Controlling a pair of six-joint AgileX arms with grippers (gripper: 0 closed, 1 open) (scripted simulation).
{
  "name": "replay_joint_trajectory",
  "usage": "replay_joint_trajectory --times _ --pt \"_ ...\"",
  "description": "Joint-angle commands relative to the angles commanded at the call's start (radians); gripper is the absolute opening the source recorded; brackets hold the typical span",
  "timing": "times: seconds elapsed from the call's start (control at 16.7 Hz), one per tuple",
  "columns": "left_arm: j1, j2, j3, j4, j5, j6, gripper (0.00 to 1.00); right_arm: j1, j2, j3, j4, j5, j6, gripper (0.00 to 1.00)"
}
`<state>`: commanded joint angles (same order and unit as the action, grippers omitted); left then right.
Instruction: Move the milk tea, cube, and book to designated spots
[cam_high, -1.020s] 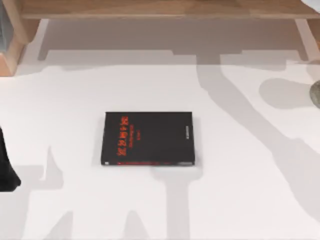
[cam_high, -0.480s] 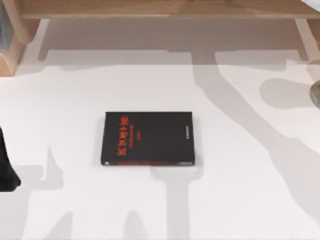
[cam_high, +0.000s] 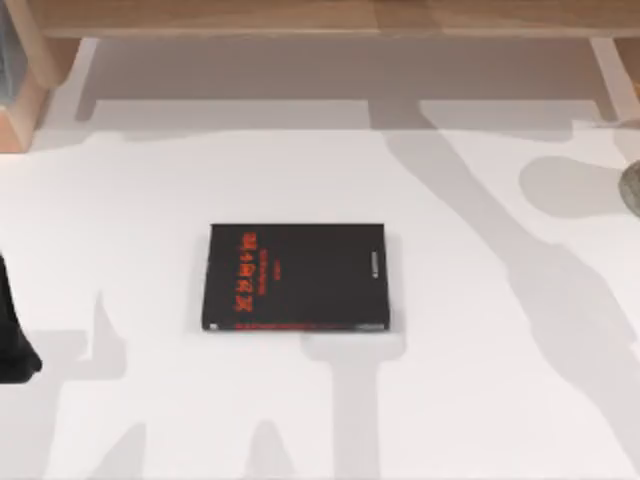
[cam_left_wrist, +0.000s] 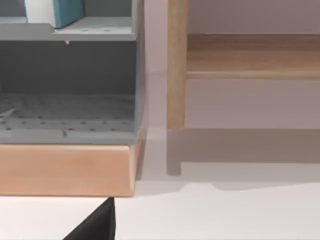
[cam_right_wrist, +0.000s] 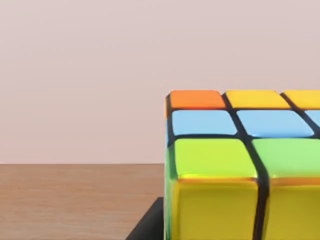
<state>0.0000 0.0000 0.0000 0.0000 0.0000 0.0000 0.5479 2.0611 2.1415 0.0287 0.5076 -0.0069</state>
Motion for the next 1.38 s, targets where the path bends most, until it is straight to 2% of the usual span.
replay_joint_trajectory --times 0.18,0.48,1.26,1.38 --pt "0.000 0.000 0.000 0.000 0.000 0.000 1.00 -0.078 0.094 0.090 -0.093 -0.013 0.017 0.00" --pt "0.000 0.000 0.000 0.000 0.000 0.000 1.00 -0.089 0.107 0.100 -0.106 -0.016 0.022 0.00" --pt "0.000 0.000 0.000 0.000 0.000 0.000 1.00 -0.089 0.107 0.100 -0.106 -0.016 0.022 0.98" --pt "0.000 0.000 0.000 0.000 0.000 0.000 1.00 -0.089 0.107 0.100 -0.106 -0.016 0.022 1.00"
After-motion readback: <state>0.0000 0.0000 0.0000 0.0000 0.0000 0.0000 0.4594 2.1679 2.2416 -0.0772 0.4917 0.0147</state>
